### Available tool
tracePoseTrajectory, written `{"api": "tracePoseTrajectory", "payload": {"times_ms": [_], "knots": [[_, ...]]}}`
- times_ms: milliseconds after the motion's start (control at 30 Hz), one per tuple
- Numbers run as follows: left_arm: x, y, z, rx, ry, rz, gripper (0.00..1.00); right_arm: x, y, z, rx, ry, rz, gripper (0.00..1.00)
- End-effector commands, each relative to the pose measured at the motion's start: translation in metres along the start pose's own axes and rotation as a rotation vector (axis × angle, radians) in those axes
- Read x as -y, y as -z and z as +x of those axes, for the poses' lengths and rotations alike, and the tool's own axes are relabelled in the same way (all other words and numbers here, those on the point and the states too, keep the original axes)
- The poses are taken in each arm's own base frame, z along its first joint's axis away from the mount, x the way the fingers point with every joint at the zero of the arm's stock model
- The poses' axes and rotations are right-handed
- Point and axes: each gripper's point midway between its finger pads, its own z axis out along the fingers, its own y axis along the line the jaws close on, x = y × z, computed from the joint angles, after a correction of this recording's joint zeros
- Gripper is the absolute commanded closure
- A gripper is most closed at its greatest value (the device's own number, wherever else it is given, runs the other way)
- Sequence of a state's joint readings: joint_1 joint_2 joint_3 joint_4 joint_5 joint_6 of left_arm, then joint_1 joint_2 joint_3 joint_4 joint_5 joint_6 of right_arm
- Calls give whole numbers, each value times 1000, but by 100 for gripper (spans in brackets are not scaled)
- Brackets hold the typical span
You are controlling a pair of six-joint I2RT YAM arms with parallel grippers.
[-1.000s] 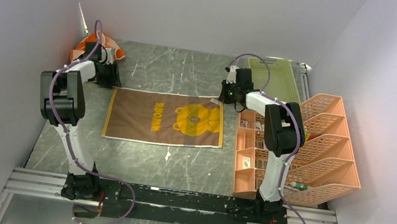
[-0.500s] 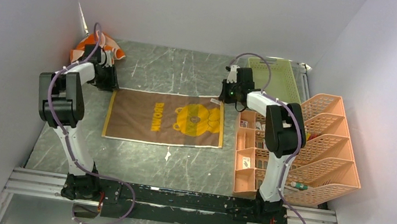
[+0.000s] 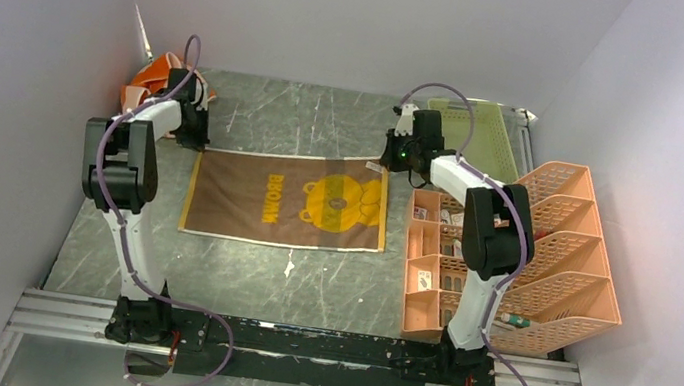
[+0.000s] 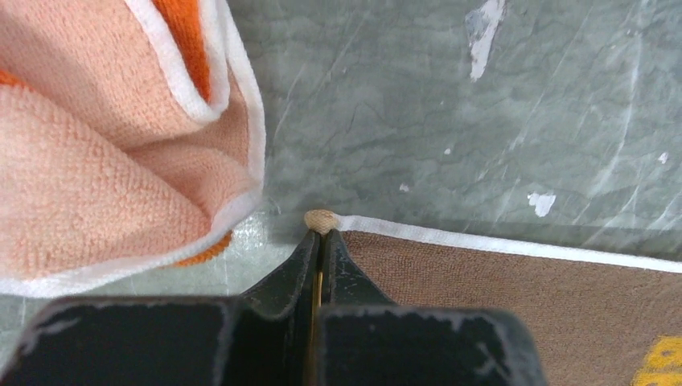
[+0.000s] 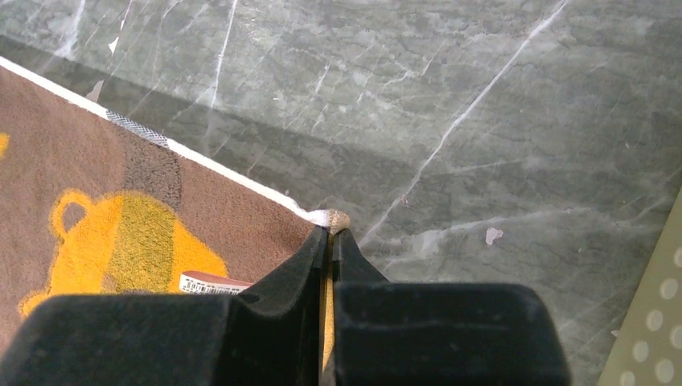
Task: Roll the towels
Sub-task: Fold the towel at the center of the board.
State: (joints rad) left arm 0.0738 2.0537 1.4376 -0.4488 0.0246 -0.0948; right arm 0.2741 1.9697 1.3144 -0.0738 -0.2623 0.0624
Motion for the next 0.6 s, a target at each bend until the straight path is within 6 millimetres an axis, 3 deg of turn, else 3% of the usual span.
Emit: {"api": "tracePoseTrajectory", "payload": {"times_ms": [0,133,233,433,567], "knots": [[8,3,-30,81,-13,23,93,17,7,-12,31,8,48,100],[11,33,-88,288,-19,42,93,30,-3,-24,47,14,96,100],[14,48,-119,421,-27,69,93,43,-18,-33,40,28,142,100],[19,51,-148,543,-35,129,93,76,-33,-84,126,93,287,100],[24,60,-155,612,-32,163,93,88,-30,-101,165,124,352,100]]}}
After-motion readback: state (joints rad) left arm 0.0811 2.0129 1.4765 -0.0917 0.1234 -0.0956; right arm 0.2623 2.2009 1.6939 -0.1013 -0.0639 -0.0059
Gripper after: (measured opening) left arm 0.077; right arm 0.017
